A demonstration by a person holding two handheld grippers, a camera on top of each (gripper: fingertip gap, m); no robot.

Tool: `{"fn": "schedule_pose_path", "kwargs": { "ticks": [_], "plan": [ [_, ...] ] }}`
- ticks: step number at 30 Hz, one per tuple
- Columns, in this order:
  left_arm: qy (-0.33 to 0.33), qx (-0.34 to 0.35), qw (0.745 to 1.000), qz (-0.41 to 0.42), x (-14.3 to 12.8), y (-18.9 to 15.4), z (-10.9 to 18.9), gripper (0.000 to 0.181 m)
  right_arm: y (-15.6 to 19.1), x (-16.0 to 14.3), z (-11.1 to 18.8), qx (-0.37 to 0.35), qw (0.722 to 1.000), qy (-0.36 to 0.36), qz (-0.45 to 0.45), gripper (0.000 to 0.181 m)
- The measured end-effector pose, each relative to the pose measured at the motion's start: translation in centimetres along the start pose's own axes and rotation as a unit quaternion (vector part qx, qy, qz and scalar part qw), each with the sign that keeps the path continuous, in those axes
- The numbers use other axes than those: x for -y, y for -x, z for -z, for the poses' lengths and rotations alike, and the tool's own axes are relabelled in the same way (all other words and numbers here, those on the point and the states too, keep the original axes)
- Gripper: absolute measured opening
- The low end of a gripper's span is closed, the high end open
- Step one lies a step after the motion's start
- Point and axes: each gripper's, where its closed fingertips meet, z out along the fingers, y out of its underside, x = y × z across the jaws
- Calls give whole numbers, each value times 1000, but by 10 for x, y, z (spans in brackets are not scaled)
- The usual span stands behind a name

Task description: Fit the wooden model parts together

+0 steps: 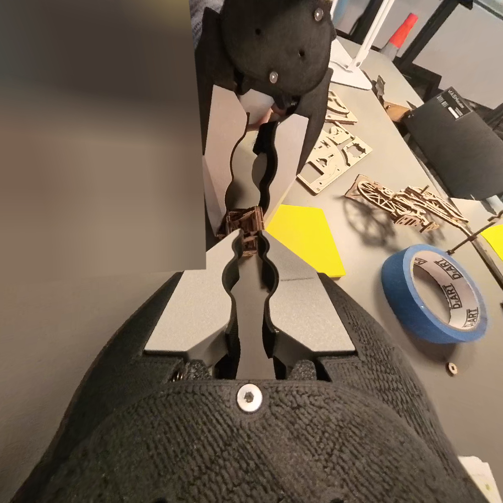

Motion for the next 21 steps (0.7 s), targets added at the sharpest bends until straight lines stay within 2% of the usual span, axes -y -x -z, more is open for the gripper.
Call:
{"fn": "schedule_pose_path", "kwargs": {
  "ticks": [5,13,21],
  "plan": [
    [0,0,1000,2,0,0,0,29,-3,-2,-2,-8,999,3,-33,8],
    [-4,-3,1000,2,1,-2,-1,29,-1,-1,-1,-16,1000,-1,11,8],
    [-4,-2,1000,3,1,-2,-1,29,-1,-2,-1,3,998,-11,-55,8]
  ]
}}
